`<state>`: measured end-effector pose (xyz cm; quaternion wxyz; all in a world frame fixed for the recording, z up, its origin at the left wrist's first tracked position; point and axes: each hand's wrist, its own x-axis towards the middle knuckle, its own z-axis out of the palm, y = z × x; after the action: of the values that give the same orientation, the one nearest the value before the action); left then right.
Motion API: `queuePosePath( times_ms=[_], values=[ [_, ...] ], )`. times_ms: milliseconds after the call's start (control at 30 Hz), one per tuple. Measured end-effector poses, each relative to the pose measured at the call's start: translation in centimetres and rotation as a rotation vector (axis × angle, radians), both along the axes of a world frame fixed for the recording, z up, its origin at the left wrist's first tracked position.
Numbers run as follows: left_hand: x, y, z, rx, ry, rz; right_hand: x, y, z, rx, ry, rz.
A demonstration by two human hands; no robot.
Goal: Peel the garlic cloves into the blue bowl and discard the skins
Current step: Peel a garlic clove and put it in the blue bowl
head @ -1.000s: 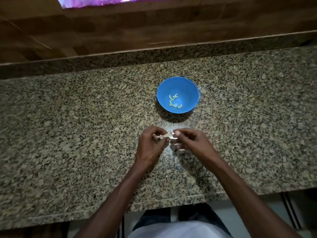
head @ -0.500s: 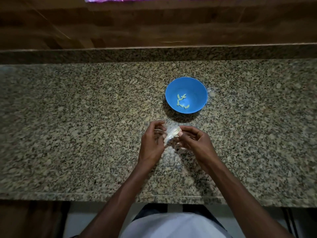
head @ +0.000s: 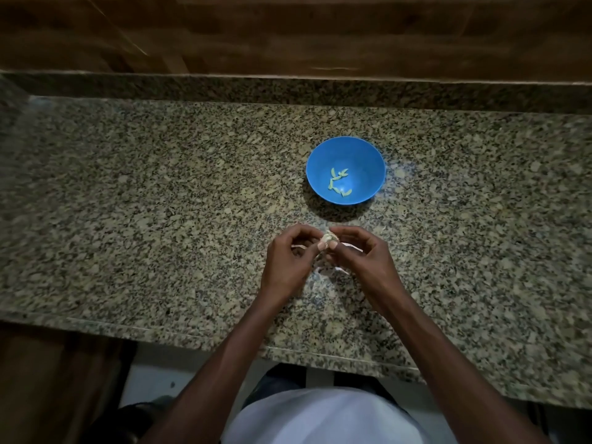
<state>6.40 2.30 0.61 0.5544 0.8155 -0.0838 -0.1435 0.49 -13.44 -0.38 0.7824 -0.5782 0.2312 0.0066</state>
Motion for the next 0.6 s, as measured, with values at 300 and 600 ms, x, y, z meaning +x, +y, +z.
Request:
queuePosePath(
  times_ms=[300, 600],
  values=[
    [-0.96, -0.45, -0.32, 0.193, -0.28, -0.054, -0.49, -0.28, -0.61, -0.019, -0.01, -0.028],
    [-0.79, -0.53, -0.24, 0.225, -0.117, -0.097, -0.62, 0.0, -0.87, -0.076, -0.041, -0.032]
  ],
)
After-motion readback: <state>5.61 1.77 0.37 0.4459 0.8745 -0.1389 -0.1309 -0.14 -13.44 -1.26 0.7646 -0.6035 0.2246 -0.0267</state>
